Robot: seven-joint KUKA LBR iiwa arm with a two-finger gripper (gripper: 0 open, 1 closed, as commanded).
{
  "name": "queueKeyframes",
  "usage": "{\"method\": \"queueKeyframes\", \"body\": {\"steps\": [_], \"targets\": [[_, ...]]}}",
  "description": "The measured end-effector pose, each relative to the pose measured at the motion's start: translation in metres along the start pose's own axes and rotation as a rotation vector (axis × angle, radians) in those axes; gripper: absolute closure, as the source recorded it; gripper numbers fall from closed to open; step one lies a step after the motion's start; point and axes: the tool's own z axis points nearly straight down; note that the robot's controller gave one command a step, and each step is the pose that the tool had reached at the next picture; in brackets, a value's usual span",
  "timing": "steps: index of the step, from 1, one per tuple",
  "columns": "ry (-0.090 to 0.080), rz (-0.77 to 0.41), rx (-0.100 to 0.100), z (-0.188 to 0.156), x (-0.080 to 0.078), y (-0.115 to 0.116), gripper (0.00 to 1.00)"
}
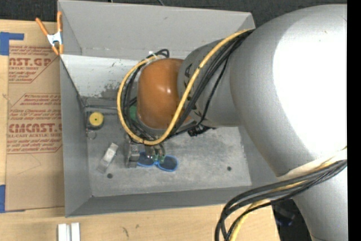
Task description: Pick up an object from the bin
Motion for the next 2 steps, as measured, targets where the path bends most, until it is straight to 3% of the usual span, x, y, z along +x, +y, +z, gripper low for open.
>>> {"method": "queueKeyframes", "body": {"steps": [1,2], "targets": [[0.001,-0.072,0.006,-0.0089,0.0225,-0.0931,1.00],[0.000,-0.078,0.001,-0.0089,0.0224,-0.0878,0.00]]}}
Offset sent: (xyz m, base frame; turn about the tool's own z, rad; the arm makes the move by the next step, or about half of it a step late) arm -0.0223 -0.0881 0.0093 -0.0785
